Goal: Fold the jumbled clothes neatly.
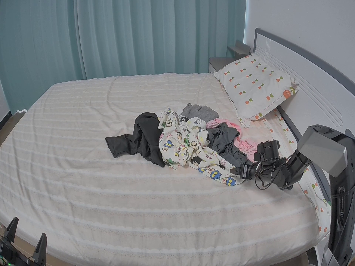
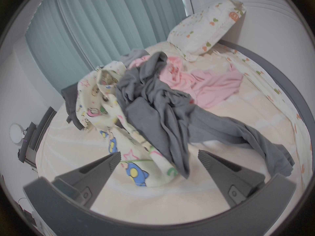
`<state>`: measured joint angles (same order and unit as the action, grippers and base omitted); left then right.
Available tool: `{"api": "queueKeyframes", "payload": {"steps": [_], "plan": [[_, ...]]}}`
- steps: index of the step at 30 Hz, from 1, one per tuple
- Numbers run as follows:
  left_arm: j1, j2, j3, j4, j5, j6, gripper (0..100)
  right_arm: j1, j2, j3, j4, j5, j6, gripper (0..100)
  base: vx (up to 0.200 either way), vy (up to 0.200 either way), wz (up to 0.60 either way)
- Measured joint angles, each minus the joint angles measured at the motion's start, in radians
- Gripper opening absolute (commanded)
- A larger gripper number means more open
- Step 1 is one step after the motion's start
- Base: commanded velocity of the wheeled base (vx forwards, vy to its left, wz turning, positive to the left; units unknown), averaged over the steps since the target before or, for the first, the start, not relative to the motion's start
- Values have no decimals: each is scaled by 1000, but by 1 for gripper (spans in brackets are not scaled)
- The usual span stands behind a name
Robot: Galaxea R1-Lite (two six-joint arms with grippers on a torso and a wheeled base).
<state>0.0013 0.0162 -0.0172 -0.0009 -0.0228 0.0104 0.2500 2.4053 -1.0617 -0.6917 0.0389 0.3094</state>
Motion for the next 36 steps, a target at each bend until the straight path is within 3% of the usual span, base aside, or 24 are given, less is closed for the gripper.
{"api": "queueKeyframes", "payload": {"steps": [5,13,24,36], "plan": [[0,0,0,0,0,0,100,57,-60,56,-18,3,-14,100,0,0,0],[0,0,0,0,0,0,100,115,-75,34,-21,16,-123,100,0,0,0],[0,0,0,0,0,-1,100,90,57,-172,46,26,-179,100,0,0,0],[0,0,0,0,0,-1,100,85,153,-265,55,27,-184,100,0,0,0]]}}
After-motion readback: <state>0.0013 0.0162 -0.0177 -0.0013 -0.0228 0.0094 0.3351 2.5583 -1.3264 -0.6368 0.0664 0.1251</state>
